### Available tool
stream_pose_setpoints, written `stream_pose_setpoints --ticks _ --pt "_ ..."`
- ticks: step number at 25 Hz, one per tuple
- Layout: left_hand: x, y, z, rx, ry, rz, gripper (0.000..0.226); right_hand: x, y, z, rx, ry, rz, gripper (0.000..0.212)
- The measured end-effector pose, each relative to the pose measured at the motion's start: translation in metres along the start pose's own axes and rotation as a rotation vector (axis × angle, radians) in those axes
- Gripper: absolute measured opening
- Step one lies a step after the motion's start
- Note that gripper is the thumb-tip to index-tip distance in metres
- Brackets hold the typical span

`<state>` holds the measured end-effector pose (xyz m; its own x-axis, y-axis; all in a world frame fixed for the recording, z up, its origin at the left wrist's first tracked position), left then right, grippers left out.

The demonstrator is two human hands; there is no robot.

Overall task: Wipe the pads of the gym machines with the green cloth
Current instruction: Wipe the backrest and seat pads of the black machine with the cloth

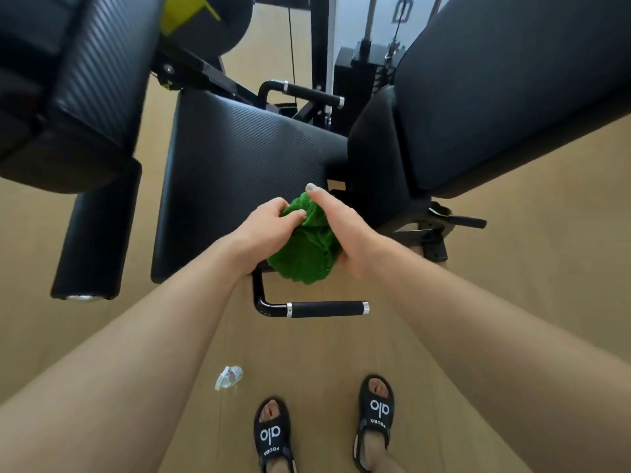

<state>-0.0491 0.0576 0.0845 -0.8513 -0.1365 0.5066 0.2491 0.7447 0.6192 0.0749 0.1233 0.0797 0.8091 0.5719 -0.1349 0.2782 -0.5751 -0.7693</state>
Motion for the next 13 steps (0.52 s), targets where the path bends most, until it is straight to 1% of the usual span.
stream_pose_setpoints --ticks 2,3,5,6,7,9,11,13 --pt "0.008 0.028 -0.015 -0.003 0.002 0.059 0.033 0.015 -0.019 -0.024 -0.008 -0.102 0.080 0.061" --pt "0.009 0.043 -0.027 0.009 -0.030 0.066 0.040 0.025 -0.029 -0.041 0.003 -0.149 0.117 0.055" --pt "0.009 0.061 -0.046 0.067 -0.146 0.051 0.055 0.037 -0.039 -0.064 0.017 -0.239 0.187 0.049" --pt "0.008 0.069 -0.055 0.099 -0.214 0.040 0.059 0.043 -0.042 -0.076 0.019 -0.255 0.203 0.046" --pt "0.007 0.076 -0.064 0.124 -0.281 0.016 0.057 0.047 -0.044 -0.087 0.017 -0.248 0.208 0.044" --pt "0.006 0.086 -0.080 0.144 -0.386 -0.067 0.043 0.058 -0.048 -0.103 0.025 -0.205 0.214 0.041" --pt "0.005 0.096 -0.095 0.145 -0.401 -0.139 0.030 0.069 -0.053 -0.115 0.035 -0.165 0.246 0.040" --pt "0.002 0.102 -0.109 0.150 -0.381 -0.148 0.023 0.075 -0.057 -0.121 0.029 -0.112 0.248 0.040"
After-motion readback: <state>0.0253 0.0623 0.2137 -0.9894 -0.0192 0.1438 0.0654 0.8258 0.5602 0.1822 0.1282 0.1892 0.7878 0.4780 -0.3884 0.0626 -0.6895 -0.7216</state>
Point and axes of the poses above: each hand's wrist, its own z-axis towards the middle knuckle, its own x-axis out of the back of the hand, y = z × x, the point moved 2 cm from there along z, towards the middle knuckle, and after that the axes turned 7 degrees about x, right-handed, at the moved point
